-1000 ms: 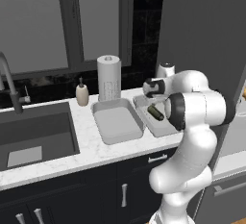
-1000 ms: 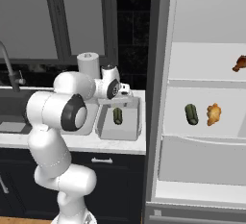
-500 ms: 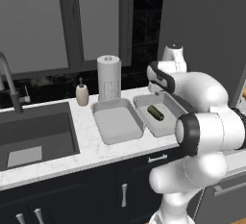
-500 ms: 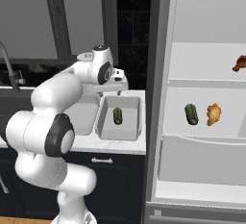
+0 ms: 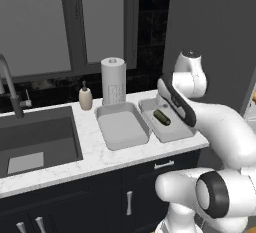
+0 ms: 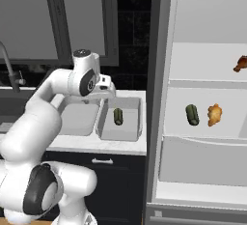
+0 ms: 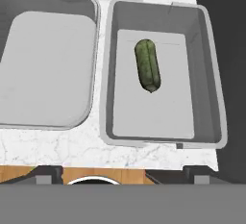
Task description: Place one cucumber and one chicken drumstick in each tupperware on the nearby counter, to pack two identical lunches.
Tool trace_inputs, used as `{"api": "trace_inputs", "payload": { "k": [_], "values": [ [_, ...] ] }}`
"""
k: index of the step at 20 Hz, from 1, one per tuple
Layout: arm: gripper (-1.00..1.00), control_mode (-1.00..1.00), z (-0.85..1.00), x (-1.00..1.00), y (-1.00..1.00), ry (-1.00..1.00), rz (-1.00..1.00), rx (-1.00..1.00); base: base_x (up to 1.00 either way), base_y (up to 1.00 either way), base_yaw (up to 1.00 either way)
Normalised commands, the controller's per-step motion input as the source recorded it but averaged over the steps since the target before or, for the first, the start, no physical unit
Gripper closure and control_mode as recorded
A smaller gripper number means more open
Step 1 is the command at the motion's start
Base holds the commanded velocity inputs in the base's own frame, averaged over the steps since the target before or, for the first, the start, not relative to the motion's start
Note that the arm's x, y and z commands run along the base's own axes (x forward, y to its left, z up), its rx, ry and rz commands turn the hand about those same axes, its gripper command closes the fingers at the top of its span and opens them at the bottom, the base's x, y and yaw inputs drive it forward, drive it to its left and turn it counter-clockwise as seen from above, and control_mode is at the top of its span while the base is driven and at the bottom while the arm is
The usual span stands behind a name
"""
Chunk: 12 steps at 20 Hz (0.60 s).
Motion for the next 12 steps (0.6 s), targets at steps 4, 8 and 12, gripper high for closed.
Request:
{"api": "trace_inputs", "payload": {
  "k": [4,8,12],
  "values": [
    [-1.0,-1.0,0.01,-1.0,-0.01,-0.07,0.0,0.06,0.0,0.0,0.0],
    [-1.0,-1.0,0.12,-1.0,0.0,-0.09,0.0,0.03,0.0,0.0,0.0],
    [-1.0,-1.0,0.21,-0.97,0.12,-0.11,0.0,0.0,0.0,0.0,0.0]
  ]
}}
